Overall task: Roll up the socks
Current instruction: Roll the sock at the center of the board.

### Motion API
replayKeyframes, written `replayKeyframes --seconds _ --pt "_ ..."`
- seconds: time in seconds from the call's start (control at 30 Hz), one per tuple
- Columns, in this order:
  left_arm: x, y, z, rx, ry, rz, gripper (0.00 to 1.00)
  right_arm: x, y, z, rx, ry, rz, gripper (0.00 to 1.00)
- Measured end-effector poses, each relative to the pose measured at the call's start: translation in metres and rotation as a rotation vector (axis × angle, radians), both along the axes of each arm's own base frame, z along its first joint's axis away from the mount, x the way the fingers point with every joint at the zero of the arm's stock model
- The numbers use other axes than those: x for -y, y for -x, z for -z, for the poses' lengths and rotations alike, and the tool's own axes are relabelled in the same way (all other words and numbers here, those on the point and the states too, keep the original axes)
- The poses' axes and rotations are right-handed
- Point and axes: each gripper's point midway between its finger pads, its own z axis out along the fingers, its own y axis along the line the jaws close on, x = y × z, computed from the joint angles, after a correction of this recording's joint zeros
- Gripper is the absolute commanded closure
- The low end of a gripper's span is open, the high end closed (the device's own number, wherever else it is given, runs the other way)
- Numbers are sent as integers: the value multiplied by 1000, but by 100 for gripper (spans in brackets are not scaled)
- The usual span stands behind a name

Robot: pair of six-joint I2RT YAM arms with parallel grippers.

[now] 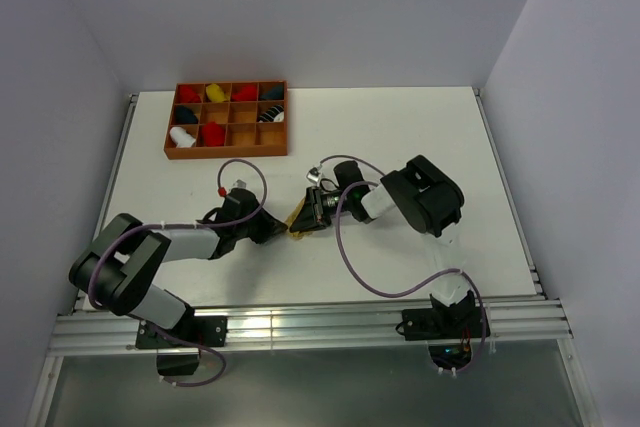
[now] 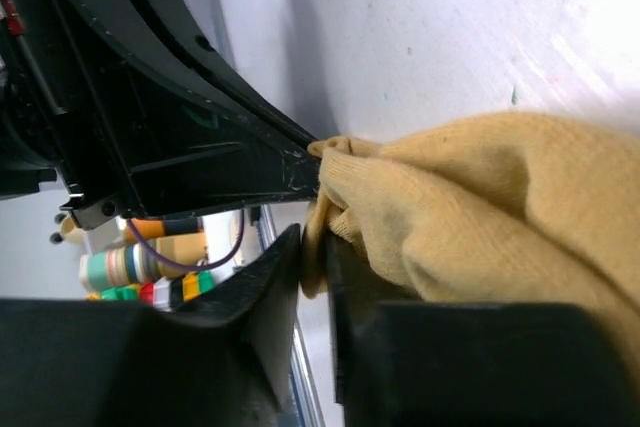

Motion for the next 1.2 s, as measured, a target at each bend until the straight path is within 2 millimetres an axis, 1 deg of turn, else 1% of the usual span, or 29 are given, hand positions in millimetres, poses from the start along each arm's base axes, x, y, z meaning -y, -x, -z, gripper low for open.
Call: replayKeyframes --seconds 0.07,0.17,0.27,0.43,0.53,0.67,0.8,0.9,1.07,1.13,1.2 --pt "0 0 0 1 0 0 100 2 0 1 23 30 1 66" --pt "0 0 -1 0 -3 1 100 3 -2 -5 96 93 4 61" --pt "-3 2 -1 -8 -20 -2 100 5 -5 -15 216 173 20 60" --pt "-10 5 -3 -26 -56 -11 100 2 3 -25 390 279 11 59" --pt "-10 3 -7 -28 -66 -15 100 -1 10 -22 473 341 -5 59" --pt "-9 -1 -12 -25 -68 -19 100 -5 19 -9 564 435 -30 59" --pt "-10 -1 -13 -35 -77 -21 100 -7 24 1 651 522 -37 59" --pt "-10 -1 -13 -38 -83 -25 100 -9 21 0 710 564 -17 59" --pt "-10 -1 -13 -42 -86 -28 100 -7 15 2 776 634 27 59" --pt "-10 0 -13 -43 -85 -28 100 -7 11 2 797 657 46 60" --pt "-10 0 -13 -45 -82 -30 100 -6 8 1 815 675 62 65"
